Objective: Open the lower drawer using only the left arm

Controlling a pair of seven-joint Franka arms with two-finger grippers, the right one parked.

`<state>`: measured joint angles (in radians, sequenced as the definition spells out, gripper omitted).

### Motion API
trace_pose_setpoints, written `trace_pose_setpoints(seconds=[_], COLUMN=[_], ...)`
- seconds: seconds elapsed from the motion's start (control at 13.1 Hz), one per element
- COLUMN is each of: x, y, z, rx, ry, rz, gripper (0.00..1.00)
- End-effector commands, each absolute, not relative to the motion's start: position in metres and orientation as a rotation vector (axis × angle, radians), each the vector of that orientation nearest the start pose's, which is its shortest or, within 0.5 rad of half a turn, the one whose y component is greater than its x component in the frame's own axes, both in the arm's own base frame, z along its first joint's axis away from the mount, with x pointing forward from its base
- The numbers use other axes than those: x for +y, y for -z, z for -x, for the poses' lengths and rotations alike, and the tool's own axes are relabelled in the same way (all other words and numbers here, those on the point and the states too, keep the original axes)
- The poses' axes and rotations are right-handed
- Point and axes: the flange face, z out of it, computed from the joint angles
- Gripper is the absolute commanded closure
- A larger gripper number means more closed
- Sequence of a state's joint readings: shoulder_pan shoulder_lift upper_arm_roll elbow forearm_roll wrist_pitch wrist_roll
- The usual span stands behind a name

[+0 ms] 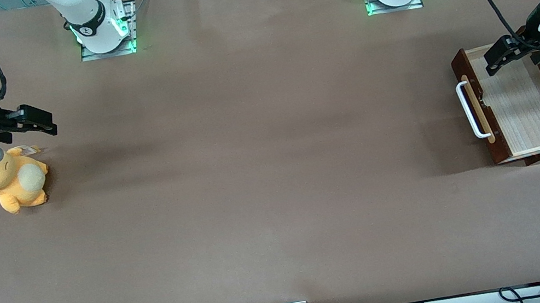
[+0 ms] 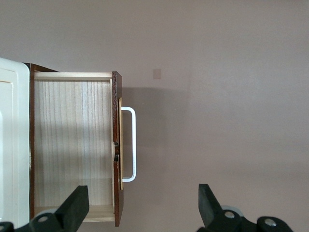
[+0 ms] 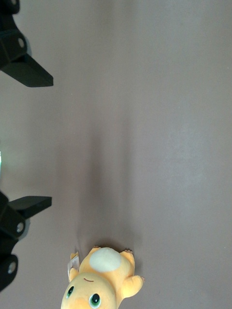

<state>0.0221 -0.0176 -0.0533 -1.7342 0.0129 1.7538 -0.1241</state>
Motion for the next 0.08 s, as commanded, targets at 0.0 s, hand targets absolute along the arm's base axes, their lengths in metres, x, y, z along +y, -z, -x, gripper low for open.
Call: trace_pose_setpoints(seconds=[0.0], x=[-0.0148], y=[-0.5808], z=[-0.5591], rx=[-0.106], ry=[0.076], rz=[3.15], gripper=[0.0])
